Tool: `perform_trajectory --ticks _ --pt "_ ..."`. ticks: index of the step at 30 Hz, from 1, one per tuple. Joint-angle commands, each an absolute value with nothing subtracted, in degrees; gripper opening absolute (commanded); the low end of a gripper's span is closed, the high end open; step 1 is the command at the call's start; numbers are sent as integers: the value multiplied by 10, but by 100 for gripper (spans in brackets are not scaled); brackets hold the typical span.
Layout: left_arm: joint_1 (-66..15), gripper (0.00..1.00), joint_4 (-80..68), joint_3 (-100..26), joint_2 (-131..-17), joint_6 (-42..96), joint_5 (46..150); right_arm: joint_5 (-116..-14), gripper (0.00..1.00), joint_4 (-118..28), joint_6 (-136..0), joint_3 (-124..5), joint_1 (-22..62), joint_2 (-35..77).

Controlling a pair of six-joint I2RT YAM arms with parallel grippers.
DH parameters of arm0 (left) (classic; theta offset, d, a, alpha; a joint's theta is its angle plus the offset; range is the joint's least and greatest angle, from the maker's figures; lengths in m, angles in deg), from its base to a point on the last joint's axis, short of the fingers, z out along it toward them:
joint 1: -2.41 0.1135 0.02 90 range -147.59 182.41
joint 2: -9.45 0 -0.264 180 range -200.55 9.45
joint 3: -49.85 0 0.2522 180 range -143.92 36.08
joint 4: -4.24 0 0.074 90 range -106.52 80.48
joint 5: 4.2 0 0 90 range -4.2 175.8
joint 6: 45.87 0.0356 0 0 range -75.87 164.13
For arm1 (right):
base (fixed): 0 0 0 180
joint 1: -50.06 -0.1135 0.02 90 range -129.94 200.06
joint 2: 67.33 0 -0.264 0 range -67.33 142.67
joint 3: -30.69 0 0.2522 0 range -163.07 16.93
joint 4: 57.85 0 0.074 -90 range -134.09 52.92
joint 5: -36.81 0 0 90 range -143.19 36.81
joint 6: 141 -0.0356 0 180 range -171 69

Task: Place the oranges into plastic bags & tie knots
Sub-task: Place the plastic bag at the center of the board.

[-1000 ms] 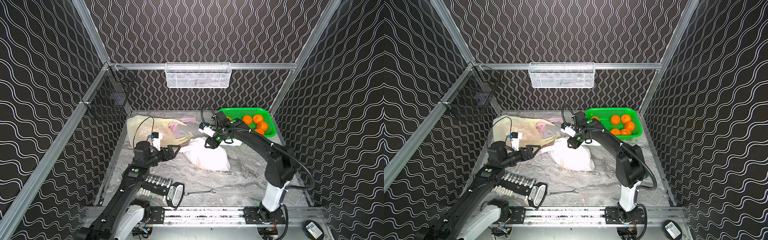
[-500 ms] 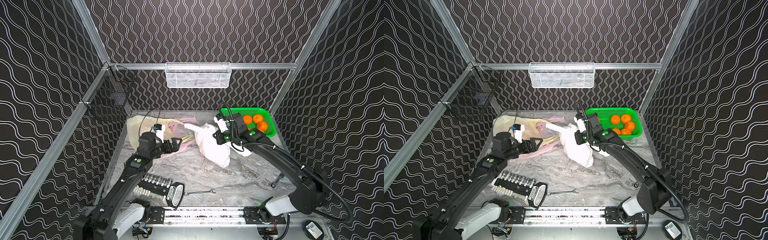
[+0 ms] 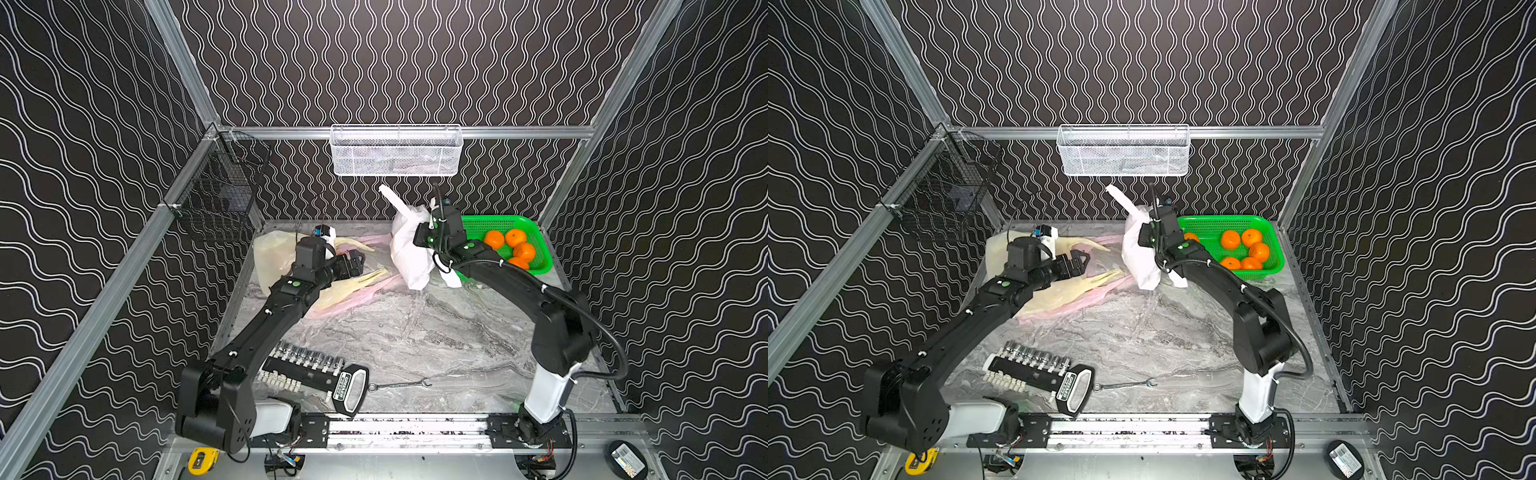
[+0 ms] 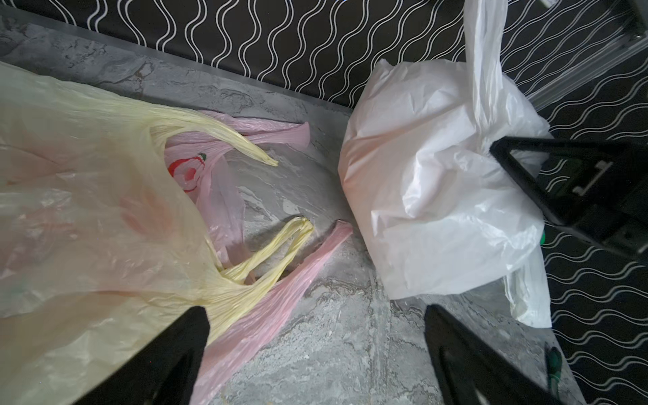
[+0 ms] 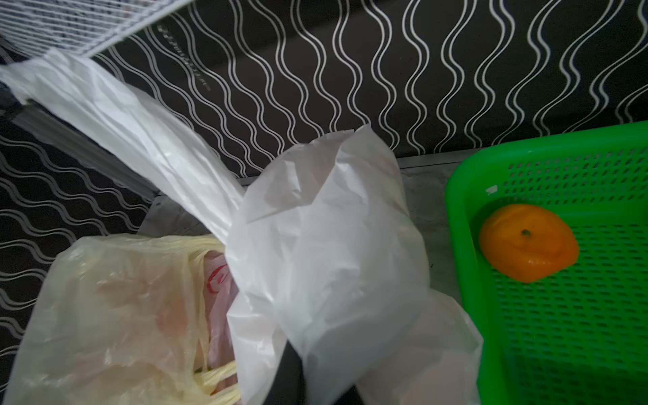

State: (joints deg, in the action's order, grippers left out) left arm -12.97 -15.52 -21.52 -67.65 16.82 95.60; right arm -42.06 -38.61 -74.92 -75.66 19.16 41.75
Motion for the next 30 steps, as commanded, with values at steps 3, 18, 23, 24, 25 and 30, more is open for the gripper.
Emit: perform_trajectory --ticks 3,18,23,24,25,30 --pt "-126 99 -146 -216 -683 183 956 -379 0 -422 -736 -803 200 470" --pt "-121 95 -401 -270 -691 238 810 -473 100 -504 -719 -724 218 395" --pt "-118 90 -466 -282 -694 254 763 -517 99 -633 -740 -502 220 238" --pt "-117 88 -465 -284 -707 256 768 -542 99 -630 -736 -483 222 220" --pt "-116 83 -463 -289 -722 256 778 -560 99 -608 -736 -475 223 208" --pt "-95 77 -428 -333 -813 245 835 -630 100 -444 -729 -494 221 188"
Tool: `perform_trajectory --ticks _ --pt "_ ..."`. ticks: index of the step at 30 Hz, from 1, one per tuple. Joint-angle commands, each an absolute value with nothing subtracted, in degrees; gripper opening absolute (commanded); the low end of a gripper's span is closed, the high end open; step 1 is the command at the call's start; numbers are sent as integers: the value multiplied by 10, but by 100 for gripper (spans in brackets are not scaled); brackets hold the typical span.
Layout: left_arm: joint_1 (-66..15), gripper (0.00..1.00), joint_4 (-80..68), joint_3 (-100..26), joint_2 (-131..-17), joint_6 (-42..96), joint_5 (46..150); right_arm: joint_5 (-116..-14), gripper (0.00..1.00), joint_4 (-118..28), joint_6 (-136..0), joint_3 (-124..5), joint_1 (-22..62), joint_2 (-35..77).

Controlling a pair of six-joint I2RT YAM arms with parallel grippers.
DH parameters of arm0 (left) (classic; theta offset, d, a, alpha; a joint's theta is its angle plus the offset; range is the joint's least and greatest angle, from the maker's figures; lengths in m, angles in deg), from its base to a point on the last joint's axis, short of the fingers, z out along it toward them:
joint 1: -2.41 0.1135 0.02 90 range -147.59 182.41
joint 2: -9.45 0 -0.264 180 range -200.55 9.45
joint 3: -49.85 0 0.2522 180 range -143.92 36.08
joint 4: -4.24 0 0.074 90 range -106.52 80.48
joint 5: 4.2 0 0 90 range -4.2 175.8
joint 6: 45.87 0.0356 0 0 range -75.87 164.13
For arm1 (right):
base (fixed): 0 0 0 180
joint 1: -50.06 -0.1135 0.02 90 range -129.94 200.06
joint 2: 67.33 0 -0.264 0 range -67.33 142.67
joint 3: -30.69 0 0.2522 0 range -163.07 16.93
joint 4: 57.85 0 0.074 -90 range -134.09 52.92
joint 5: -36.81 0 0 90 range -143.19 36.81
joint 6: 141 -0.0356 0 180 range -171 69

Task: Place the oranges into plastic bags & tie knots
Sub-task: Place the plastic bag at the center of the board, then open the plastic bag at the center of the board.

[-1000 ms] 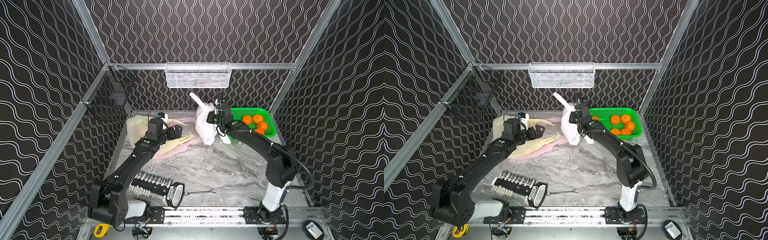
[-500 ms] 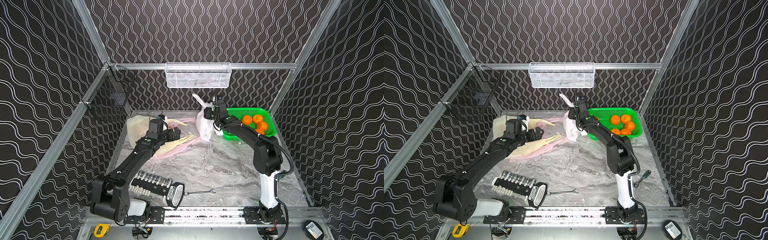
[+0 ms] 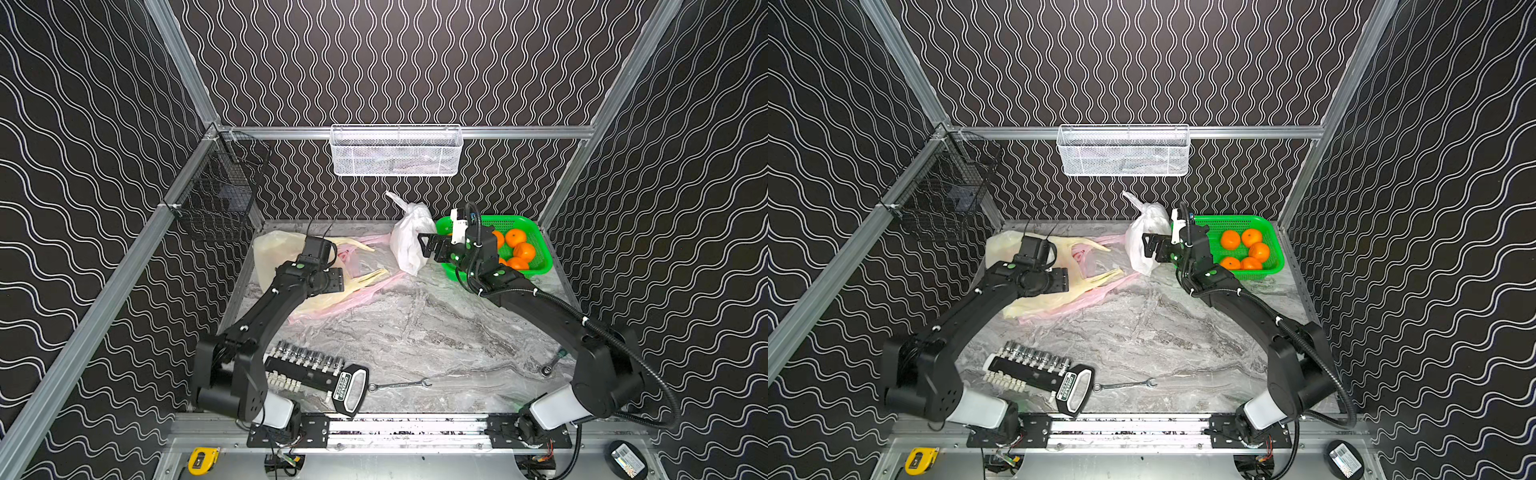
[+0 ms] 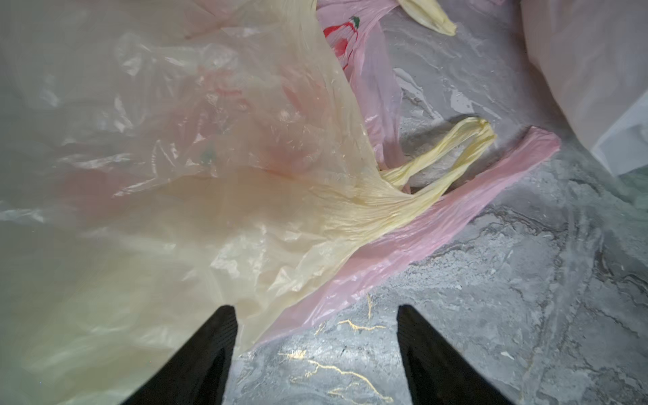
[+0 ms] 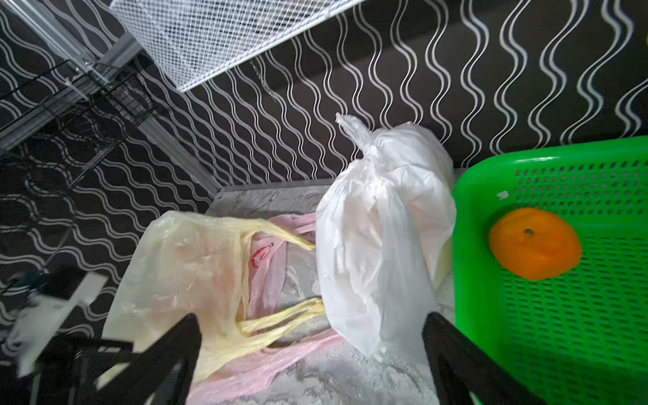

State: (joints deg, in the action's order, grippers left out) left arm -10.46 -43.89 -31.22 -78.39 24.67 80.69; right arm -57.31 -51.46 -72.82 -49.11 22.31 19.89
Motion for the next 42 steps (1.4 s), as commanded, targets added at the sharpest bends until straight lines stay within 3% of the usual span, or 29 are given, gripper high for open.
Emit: perform_trajectory --ticks 1,9,12,15,21,27,32,42 --pt "-93 77 -425 -349 -836 246 836 -636 100 -447 -733 -477 220 178" --pt "-92 83 -495 -522 -998 291 735 -571 100 -445 -790 -380 220 106" --pt "-92 85 -529 -580 -1047 301 685 -580 100 -411 -751 -377 221 71" --pt "-94 91 -548 -626 -1084 310 666 -585 100 -488 -747 -312 223 26" --pt "-102 98 -555 -682 -1142 314 662 -607 100 -461 -720 -318 225 17" --pt "-121 98 -571 -728 -1199 306 641 -611 100 -447 -717 -322 225 25" --pt "-124 84 -571 -721 -1216 303 626 -616 100 -434 -717 -325 224 26" --pt "-121 27 -535 -575 -1103 315 654 -556 100 -400 -733 -339 225 3"
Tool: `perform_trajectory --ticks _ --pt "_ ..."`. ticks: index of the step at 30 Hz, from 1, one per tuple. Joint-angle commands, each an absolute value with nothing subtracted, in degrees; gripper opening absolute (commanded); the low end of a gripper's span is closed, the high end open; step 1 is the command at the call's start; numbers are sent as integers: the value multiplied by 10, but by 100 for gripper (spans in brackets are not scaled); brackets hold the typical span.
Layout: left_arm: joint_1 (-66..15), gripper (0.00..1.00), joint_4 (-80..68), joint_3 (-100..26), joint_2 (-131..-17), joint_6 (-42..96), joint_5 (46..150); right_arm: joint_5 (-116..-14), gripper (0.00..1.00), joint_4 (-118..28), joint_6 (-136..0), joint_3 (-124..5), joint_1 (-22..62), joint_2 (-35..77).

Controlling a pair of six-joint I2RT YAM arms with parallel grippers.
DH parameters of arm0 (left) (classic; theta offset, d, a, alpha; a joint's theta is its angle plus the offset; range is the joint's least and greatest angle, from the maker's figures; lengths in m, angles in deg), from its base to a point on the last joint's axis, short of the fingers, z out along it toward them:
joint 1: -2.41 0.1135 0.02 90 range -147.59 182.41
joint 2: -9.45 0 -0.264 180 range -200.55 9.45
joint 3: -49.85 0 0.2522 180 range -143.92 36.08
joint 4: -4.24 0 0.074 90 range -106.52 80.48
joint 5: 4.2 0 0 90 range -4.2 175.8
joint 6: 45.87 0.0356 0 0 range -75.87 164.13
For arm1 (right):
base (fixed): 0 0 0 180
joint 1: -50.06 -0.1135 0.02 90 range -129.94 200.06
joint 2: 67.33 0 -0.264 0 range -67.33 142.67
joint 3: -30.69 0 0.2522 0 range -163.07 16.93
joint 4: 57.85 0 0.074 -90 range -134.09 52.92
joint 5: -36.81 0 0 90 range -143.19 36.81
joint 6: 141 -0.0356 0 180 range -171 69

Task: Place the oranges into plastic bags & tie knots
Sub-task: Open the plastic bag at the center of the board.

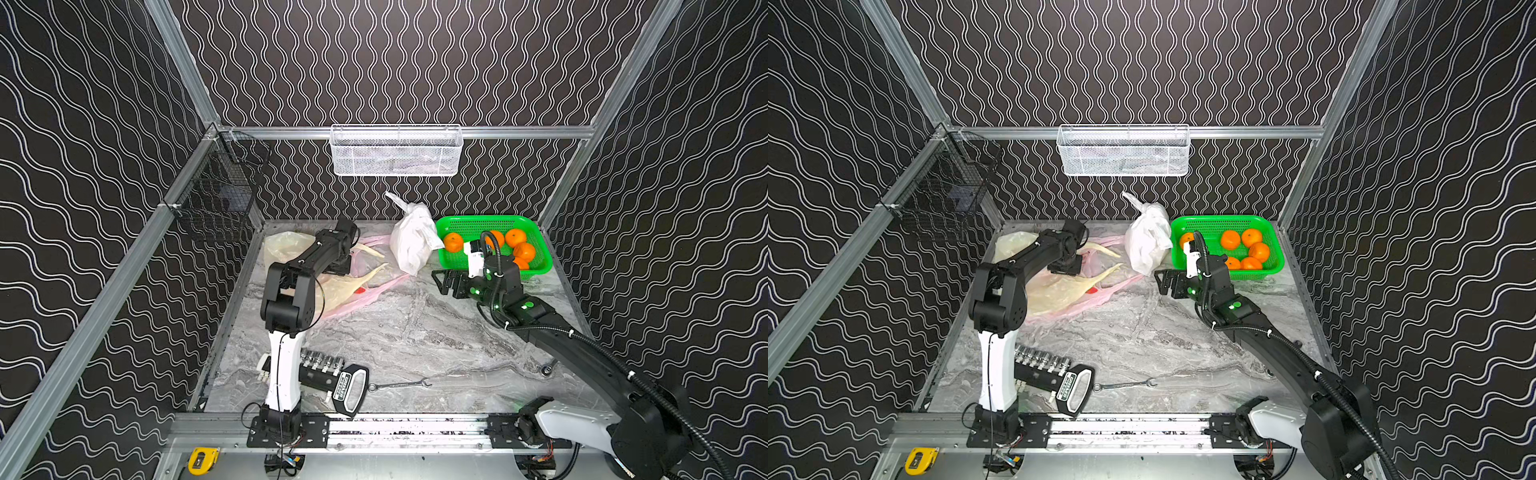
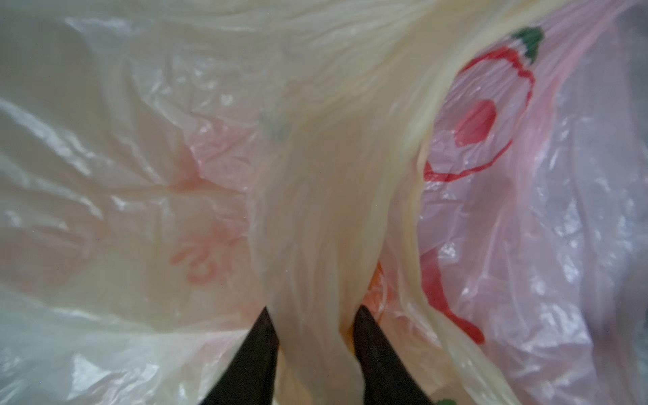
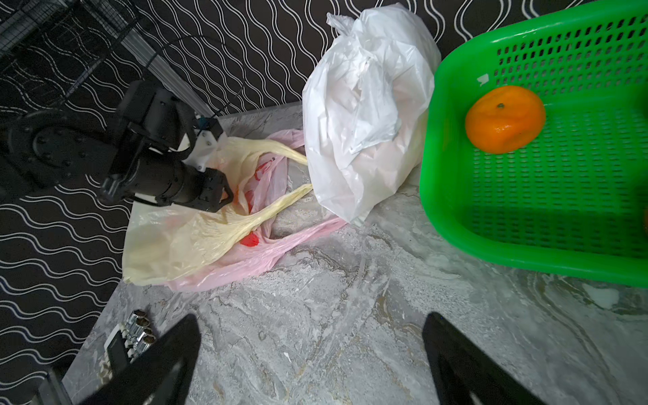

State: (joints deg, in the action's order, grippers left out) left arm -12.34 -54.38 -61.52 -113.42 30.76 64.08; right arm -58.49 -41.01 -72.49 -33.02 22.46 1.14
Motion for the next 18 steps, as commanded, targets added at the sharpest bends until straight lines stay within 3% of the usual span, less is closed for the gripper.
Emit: perform_trajectory --ticks 1,5,8,13,18 --pt "-120 23 -529 -552 -1084 318 659 -552 100 -398 -733 -340 225 1" --pt "-99 7 -513 -465 -992 325 681 -540 99 -389 -741 -345 225 -10" --pt "-68 2 -515 -426 -927 325 714 -522 98 -382 -756 -349 227 -15" --pt "-14 0 -499 -387 -820 334 807 -461 100 -372 -793 -348 230 -31" --pt "1 0 -452 -373 -700 362 960 -517 100 -341 -767 -381 239 -27"
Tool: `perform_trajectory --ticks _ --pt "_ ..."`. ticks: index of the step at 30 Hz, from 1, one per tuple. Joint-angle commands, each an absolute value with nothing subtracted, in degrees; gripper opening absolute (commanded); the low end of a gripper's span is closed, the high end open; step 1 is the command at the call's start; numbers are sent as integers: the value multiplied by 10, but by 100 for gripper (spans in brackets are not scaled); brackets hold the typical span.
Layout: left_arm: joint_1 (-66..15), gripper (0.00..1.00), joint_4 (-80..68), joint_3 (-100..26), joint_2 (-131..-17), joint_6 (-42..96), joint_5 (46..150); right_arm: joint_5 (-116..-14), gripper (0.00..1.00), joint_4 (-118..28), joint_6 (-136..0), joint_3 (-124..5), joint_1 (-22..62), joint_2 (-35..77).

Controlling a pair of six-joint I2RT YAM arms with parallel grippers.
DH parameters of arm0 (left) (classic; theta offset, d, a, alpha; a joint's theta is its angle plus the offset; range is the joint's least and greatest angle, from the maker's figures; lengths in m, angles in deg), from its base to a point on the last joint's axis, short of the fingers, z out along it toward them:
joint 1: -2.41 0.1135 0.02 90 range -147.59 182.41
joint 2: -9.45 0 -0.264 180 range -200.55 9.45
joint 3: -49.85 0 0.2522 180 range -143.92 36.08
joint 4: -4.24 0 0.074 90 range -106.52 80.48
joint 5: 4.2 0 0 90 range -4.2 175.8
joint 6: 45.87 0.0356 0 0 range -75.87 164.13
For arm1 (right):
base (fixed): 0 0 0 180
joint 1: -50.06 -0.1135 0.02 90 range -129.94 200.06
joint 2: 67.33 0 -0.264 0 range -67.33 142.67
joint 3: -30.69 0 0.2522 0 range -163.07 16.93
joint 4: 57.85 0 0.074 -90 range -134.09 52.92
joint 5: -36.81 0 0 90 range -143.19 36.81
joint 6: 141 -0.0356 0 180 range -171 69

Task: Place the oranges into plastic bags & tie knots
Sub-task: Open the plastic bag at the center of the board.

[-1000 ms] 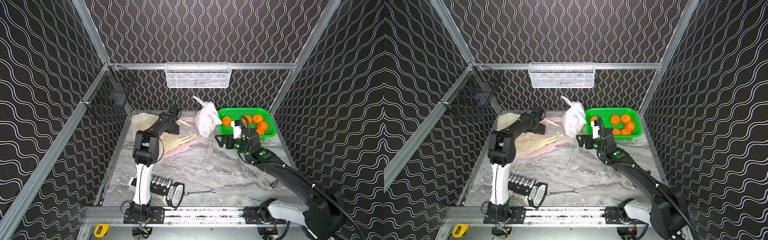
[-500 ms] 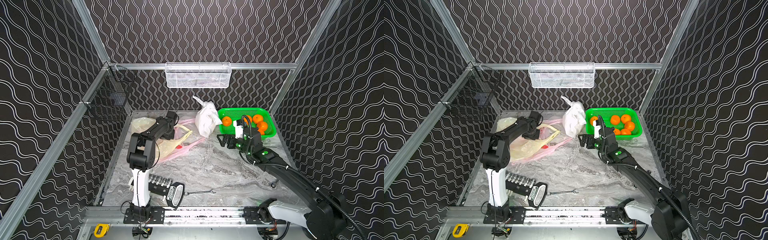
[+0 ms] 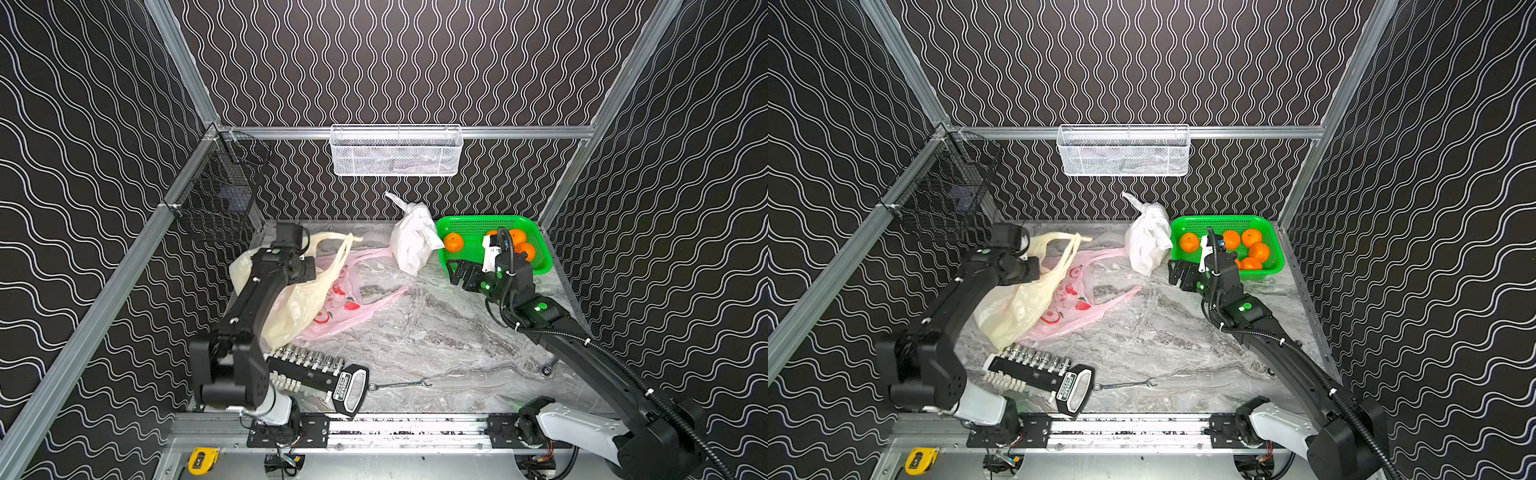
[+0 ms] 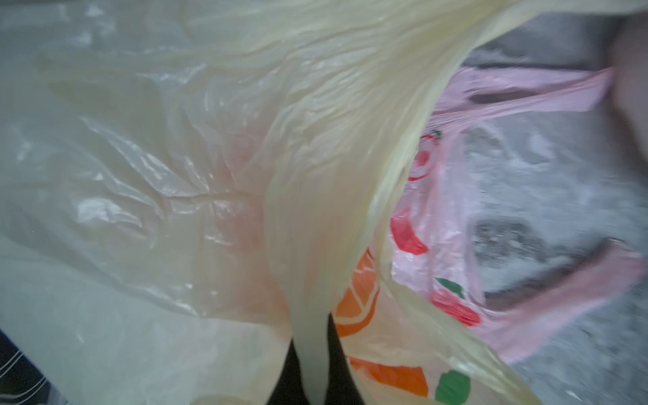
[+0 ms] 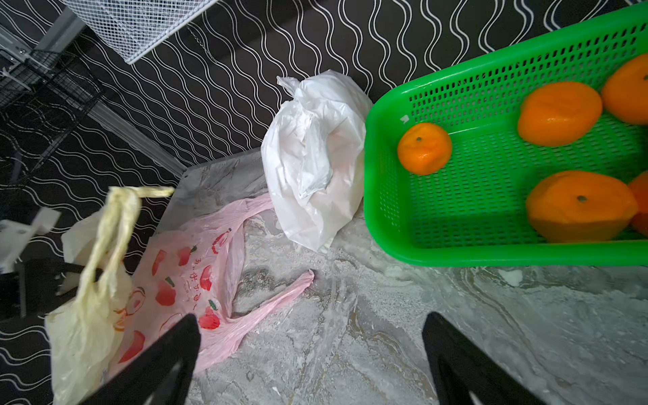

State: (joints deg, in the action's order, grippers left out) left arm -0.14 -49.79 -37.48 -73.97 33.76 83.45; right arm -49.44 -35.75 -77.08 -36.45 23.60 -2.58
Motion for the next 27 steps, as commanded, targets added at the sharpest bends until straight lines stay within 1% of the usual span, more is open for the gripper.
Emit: perform_trajectory --ticks 1,4,5,7,9,11,13,15,17,19,22,27 --pt "1 0 -445 -377 -684 366 992 -531 100 -338 -769 -387 245 -29" --pt "0 0 -428 -400 -640 360 1098 -629 100 -331 -800 -412 296 -33" --pt "-1 0 -422 -410 -627 353 1132 -688 100 -346 -819 -419 318 -35" --pt "-4 0 -405 -428 -606 336 1185 -766 100 -390 -856 -415 344 -41" --pt "-14 0 -366 -429 -587 297 1243 -835 98 -446 -877 -411 349 -49" --pt "-47 0 -295 -412 -570 247 1284 -917 97 -513 -916 -413 347 -47" --pt "-92 0 -240 -392 -560 210 1283 -970 95 -583 -976 -411 339 -39" --pt "-141 0 -199 -371 -556 185 1271 -973 94 -640 -1019 -406 317 -39" --pt "-182 0 -155 -339 -556 167 1252 -947 94 -634 -1020 -409 279 -41" --pt "-203 0 -113 -309 -559 148 1245 -906 95 -621 -1015 -412 236 -45" --pt "-228 0 -62 -277 -573 124 1246 -871 100 -649 -1032 -388 190 -40" --pt "-270 0 -43 -265 -598 128 1236 -839 100 -650 -1037 -390 154 -7"
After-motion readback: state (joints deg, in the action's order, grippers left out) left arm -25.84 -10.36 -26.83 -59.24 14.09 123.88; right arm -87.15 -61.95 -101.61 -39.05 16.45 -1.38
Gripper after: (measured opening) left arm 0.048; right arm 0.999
